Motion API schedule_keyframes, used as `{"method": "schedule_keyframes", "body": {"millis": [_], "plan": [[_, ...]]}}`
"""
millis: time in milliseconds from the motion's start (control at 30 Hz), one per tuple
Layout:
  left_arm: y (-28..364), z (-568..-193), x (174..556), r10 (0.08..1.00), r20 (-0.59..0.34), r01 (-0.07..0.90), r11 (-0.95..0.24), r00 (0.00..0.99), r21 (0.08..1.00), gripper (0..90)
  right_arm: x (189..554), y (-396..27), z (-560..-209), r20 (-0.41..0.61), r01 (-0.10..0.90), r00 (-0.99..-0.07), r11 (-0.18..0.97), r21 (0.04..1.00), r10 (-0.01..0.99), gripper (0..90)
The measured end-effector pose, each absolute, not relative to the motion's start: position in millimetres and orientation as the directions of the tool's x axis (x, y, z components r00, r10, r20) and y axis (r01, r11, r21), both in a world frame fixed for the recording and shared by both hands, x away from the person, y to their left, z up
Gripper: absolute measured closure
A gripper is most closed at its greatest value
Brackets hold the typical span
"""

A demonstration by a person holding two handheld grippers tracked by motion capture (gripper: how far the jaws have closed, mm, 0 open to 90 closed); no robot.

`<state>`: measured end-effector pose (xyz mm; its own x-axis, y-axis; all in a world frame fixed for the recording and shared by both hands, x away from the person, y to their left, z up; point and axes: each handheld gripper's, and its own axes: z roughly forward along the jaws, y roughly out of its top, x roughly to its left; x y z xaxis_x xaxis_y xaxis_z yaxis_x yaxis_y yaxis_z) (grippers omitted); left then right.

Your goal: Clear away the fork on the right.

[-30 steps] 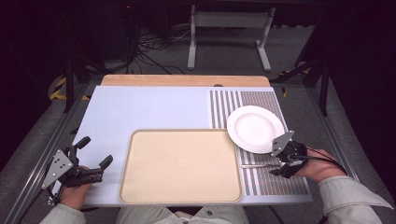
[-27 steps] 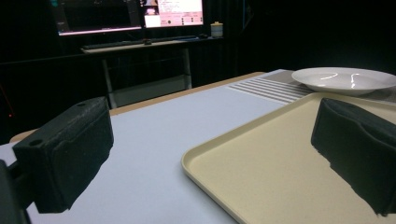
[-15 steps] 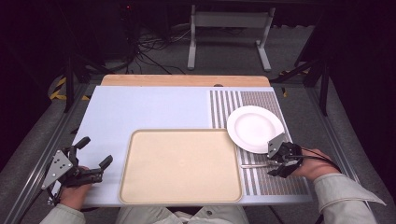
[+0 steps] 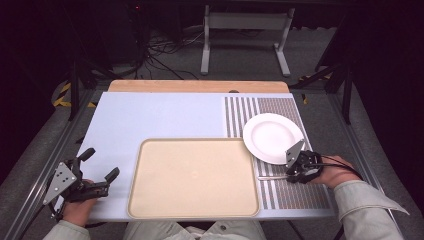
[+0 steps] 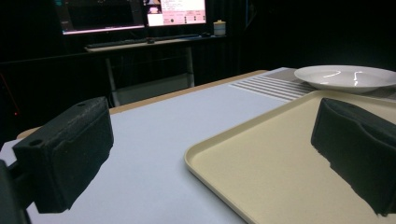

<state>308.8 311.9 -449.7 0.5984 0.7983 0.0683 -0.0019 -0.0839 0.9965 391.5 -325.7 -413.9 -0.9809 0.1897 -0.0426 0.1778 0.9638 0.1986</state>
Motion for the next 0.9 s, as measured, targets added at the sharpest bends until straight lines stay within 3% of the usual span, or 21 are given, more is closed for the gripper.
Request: {"method": "schedule_keyframes", "body": {"millis": [233, 900], "plan": [[312.2, -449.7, 308.7, 0.798, 0.067, -0.001, -0.082, 0.598, 0.997, 0.0, 396.3, -329.2, -415.0, -0.020, 0.147, -0.988, 0.965, 0.216, 0.155, 83.7], [311.8, -449.1, 309.4, 0.795, 0.070, -0.004, -0.085, 0.602, 0.996, 0.0, 392.9, -326.6, -412.9, -0.035, 0.136, -0.989, 0.970, 0.203, 0.146, 84.5]]}}
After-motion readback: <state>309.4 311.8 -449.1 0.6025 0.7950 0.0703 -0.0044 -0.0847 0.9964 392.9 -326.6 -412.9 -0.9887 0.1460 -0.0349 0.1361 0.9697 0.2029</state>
